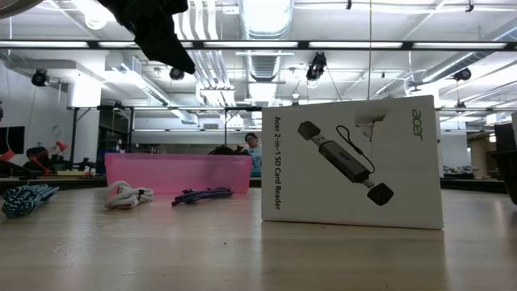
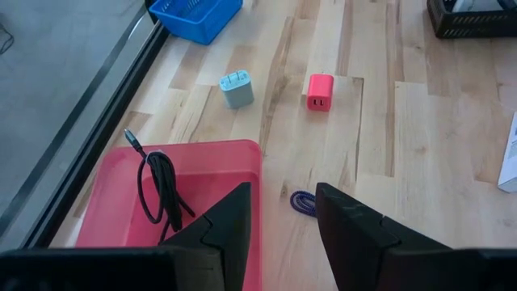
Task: Pick and place items into bin
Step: Put the top usb box into the black bin
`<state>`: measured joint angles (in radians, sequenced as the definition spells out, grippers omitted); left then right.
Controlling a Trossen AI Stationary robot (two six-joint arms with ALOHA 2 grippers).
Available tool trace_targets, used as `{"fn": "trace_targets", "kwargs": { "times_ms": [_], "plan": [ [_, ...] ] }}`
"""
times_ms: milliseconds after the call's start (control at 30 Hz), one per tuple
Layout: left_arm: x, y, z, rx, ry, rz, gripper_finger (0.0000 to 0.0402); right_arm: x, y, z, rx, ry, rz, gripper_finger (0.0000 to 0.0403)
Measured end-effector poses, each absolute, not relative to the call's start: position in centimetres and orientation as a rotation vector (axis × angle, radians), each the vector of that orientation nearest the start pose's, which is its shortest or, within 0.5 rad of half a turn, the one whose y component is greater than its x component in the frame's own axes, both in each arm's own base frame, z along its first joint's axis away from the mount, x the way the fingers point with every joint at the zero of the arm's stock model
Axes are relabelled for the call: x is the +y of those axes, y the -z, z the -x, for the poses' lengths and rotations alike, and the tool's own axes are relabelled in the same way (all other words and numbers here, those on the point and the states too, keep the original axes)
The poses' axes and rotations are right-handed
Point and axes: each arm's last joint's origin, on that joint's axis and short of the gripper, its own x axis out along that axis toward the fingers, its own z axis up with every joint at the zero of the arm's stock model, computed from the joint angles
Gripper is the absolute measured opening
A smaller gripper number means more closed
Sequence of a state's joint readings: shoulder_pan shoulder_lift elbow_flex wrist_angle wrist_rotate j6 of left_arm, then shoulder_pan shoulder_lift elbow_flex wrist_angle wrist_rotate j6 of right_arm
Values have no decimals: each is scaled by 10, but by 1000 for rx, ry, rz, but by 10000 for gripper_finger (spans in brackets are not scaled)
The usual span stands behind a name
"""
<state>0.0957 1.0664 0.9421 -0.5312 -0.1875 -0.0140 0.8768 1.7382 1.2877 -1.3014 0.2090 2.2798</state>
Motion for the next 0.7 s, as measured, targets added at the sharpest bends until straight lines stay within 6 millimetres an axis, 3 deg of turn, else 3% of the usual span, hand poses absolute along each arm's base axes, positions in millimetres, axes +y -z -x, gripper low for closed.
{"fn": "trace_targets", "kwargs": {
  "times_ms": [367,700],
  "plan": [
    [26,-305,-218,655,-278,-17,124,223,-217,-190,1167,1176,-869,126],
    [26,-305,-218,655,-278,-17,124,222,-235,-189,1185,1178,-799,144]
  ]
}}
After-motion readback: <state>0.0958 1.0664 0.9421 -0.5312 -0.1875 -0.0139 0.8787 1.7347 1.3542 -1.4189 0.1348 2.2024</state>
